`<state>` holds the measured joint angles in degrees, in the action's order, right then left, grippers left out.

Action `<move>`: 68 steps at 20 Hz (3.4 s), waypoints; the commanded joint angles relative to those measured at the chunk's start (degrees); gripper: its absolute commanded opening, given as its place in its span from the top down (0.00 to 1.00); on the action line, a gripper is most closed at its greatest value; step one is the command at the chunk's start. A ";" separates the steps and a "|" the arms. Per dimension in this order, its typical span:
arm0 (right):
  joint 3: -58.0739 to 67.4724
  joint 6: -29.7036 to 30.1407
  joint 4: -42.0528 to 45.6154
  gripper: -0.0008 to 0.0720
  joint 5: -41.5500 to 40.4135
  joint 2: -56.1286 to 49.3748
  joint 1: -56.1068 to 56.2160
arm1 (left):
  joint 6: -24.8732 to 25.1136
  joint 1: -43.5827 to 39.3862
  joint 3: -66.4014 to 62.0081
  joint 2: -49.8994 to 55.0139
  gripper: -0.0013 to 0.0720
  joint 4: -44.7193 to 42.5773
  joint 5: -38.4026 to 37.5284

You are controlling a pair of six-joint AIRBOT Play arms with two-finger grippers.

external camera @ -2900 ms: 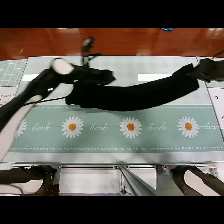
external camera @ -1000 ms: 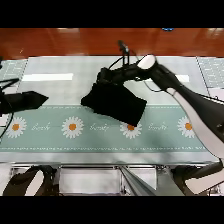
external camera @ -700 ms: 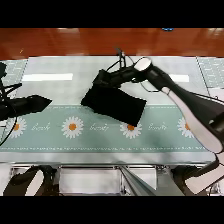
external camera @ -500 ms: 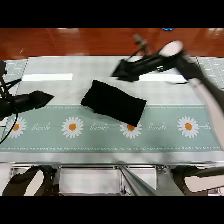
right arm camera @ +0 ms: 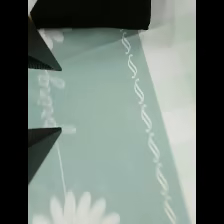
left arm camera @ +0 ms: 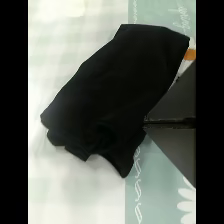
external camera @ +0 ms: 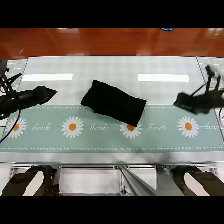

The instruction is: Fold the shirts.

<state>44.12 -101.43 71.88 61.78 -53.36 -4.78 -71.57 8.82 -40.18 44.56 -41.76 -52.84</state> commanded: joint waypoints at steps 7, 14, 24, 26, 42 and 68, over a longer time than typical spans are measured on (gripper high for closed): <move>-12.35 25.00 -43.04 0.41 -14.43 -19.85 3.23 | 0.00 -4.55 0.02 0.13 0.95 0.22 0.31; 0.85 25.86 -43.23 0.43 -12.11 -33.03 13.44 | 0.02 -4.55 0.02 0.13 0.95 0.22 -2.67; 24.46 26.40 -40.87 0.96 -3.45 -33.35 16.00 | 0.04 -4.55 0.02 0.90 0.96 0.17 -2.67; 30.80 24.41 -39.17 0.96 -1.75 -33.35 16.00 | 0.00 -4.55 0.02 2.01 0.95 0.20 -2.69; 54.84 17.18 -30.88 0.96 15.61 -23.61 -9.29 | 0.02 -4.55 0.02 3.13 0.95 0.22 -4.39; 14.27 1.66 30.71 0.41 37.66 3.52 -68.19 | 4.74 -4.57 -0.13 9.84 0.95 4.79 6.45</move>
<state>60.14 -97.25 93.60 99.33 -49.95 -72.44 -67.75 4.25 -40.21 53.15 -37.01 -46.96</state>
